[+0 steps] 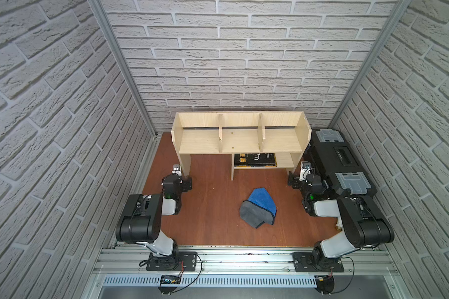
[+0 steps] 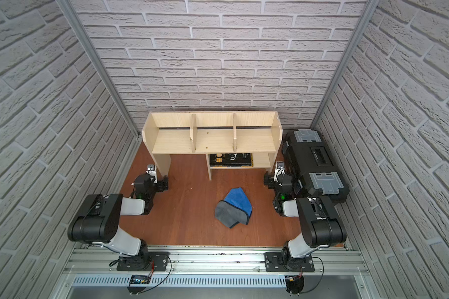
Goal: Wipe the bookshelf clean with a cloth
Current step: Pick up the cleaning item at the center of the board.
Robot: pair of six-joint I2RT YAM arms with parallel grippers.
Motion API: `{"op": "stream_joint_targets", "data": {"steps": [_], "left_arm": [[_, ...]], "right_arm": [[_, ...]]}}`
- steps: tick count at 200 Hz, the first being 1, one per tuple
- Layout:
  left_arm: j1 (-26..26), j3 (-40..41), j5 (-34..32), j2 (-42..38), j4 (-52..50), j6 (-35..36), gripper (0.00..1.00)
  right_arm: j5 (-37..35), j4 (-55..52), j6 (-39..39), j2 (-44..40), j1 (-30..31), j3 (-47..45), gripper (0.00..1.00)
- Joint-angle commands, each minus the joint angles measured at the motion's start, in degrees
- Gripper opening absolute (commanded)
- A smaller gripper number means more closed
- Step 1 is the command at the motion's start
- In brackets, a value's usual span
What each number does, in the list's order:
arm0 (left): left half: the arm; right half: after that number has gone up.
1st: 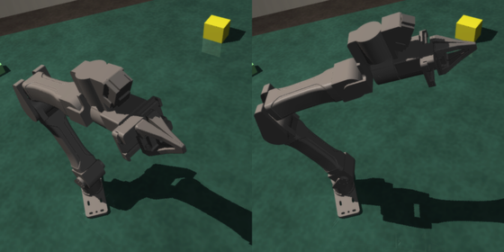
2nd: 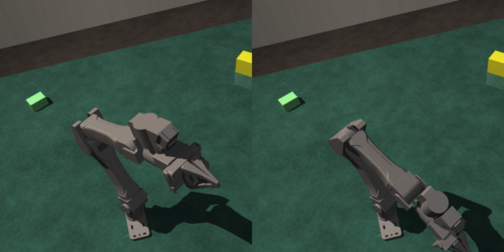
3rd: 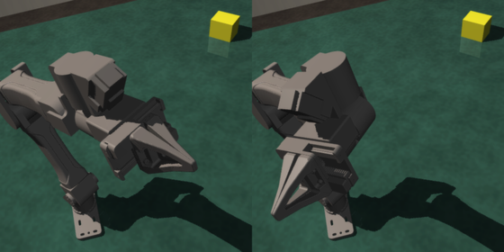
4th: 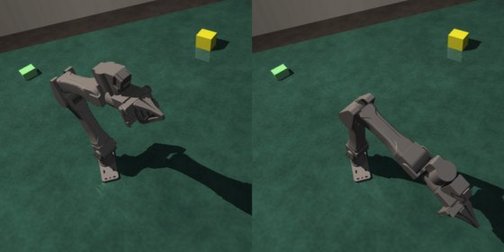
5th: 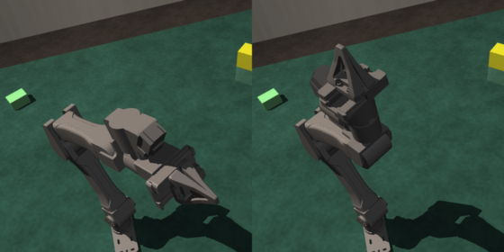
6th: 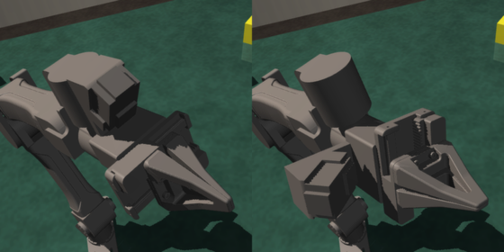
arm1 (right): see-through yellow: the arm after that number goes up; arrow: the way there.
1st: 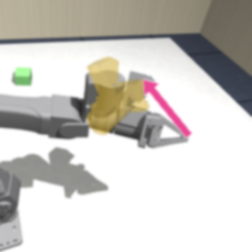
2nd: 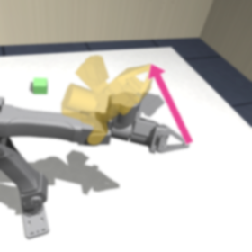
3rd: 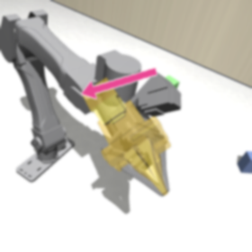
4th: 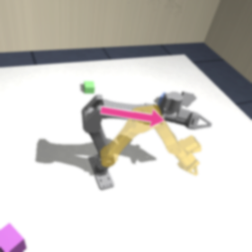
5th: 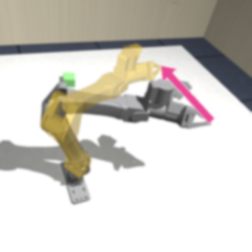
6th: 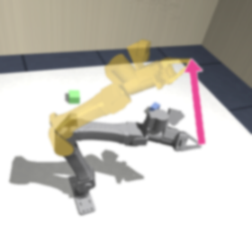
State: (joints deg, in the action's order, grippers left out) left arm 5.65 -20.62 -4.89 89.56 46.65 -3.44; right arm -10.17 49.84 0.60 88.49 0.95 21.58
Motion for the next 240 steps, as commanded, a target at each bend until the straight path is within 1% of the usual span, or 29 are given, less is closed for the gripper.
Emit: {"op": "stream_joint_targets", "data": {"steps": [1, 130, 136, 148, 154, 158, 163, 171, 176, 184, 189, 196, 202, 206, 208, 211, 222, 230, 240], "left_arm": [[-0.8, -1.8, 5.7, -0.6, 3.3, 3.1, 0.98], [-0.9, -2.0, 5.4, -0.5, 3.0, 3.2, 0.99], [-0.9, -1.9, 5.4, -0.7, 3.1, 3.2, 0.98], [-1.0, -2.2, 4.2, -1.2, 2.3, 2.7, 0.99], [-1.0, -3.2, 2.0, -2.8, -0.4, 1.7, 0.98], [-1.0, -4.1, 0.3, -4.6, -3.2, 1.3, 0.98], [-1.0, -6.2, -0.8, -7.6, -10.6, 1.5, 0.98], [-2.0, -10.6, -3.1, -12.2, -22.7, 4.4, 0.98], [-3.7, -12.6, -7.8, -14.6, -27.2, 6.2, 0.99], [-6.9, -14.9, -18.8, -18.0, -30.8, 6.4, 0.99], [-8.1, -16.6, -21.4, -20.4, -34.7, 5.3, 0.99], [-8.4, -19.5, -19.6, -23.9, -42.9, 1.4, 0.98], [-8.3, -21.6, -17.3, -26.5, -49.0, -3.2, 0.98], [-8.3, -22.5, -16.5, -28.0, -52.5, -5.9, 0.98], [-8.4, -23.0, -16.5, -28.7, -54.0, -7.7, 0.98], [-8.5, -23.5, -14.6, -29.8, -56.2, -10.1, 0.98], [-8.6, -23.7, -10.1, -33.4, -62.5, -17.0, 0.98], [-8.9, -23.1, -7.5, -36.1, -66.3, -20.8, 0.98], [-9.7, -21.7, -5.9, -39.6, -69.9, -24.0, 0.98]], "right_arm": [[0.5, 1.2, -0.4, -0.9, -0.2, 0.2, 0.99], [0.5, 1.4, -0.3, -0.9, -0.2, 0.2, 0.99], [0.1, 1.7, -0.1, -1.0, -0.2, 0.0, 0.99], [-3.4, 4.0, 0.7, -2.5, -0.2, -0.9, 0.99], [-4.2, -0.1, 0.8, -6.3, 0.0, -0.6, 0.99], [-4.9, -5.7, 1.1, -9.7, 0.0, 0.5, 0.99], [-6.0, -14.4, 1.9, -14.0, 0.3, 2.6, 0.99], [-6.5, -31.3, 4.3, -21.4, 0.4, 8.6, 0.99], [-6.7, -41.2, 6.4, -25.0, 0.5, 12.7, 0.99], [-5.6, -51.9, 9.9, -29.5, 0.5, 17.1, 0.99], [-5.0, -55.7, 11.7, -31.9, 0.5, 17.9, 0.99], [-5.8, -57.1, 15.2, -35.2, 0.5, 16.6, 0.99], [-9.6, -58.2, 19.9, -38.0, 0.5, 14.0, 0.99], [-12.6, -58.9, 26.0, -39.8, 0.3, 12.1, 0.99], [-13.0, -60.0, 28.5, -40.6, 0.0, 11.3, 0.99], [-12.7, -61.5, 30.9, -41.9, -1.0, 10.6, 0.99], [-3.7, -65.7, 30.3, -44.5, -3.7, 10.4, 0.99], [-1.1, -71.5, 29.5, -44.0, -3.4, 12.7, 0.94], [0.3, -78.4, 28.8, -42.4, -1.5, 16.0, 0.90]]}}
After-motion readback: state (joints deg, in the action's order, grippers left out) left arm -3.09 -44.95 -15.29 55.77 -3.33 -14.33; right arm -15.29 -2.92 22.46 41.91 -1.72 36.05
